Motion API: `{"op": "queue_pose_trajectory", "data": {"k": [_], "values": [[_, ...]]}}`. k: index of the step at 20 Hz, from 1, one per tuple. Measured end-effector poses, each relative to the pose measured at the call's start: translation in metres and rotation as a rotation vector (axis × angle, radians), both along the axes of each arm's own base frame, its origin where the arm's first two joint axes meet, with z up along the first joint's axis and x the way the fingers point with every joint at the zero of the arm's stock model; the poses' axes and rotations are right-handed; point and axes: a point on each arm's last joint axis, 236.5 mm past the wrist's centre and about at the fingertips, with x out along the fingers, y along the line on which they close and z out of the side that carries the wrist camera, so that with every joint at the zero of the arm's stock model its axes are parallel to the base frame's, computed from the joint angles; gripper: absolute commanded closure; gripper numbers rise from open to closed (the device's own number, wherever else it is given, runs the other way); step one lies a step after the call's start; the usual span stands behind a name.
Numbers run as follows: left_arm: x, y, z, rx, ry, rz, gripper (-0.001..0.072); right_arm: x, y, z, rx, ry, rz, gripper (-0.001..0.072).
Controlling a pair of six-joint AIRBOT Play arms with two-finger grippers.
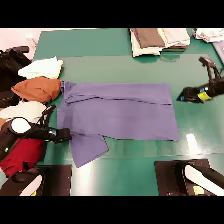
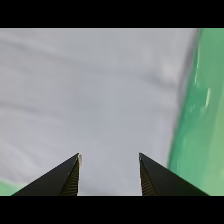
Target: Fold the shirts.
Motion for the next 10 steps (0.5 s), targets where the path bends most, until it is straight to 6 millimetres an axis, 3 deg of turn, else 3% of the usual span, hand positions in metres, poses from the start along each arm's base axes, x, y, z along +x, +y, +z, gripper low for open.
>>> {"op": "queue_pose_trajectory", "data": {"k": [1, 2, 6, 10], "values": [[0.004, 0.0, 0.006, 0.0, -0.018, -0.007, 0.0683, -0.015, -0.009, -0.012, 0.012, 0.044, -0.037, 0.0184], [0.006, -0.001, 0.011, 0.001, -0.029, -0.015, 0.0683, -0.031, -0.017, -0.026, 0.027, 0.09, -0.078, 0.0158], [0.011, -0.001, 0.019, 0.003, -0.054, -0.029, 0.0683, -0.1, -0.03, -0.083, 0.126, 0.28, -0.24, 0.0163], [0.016, -0.001, 0.022, 0.003, -0.076, -0.024, 0.0683, -0.129, -0.018, -0.115, 0.176, 0.353, -0.274, 0.0166]]}}
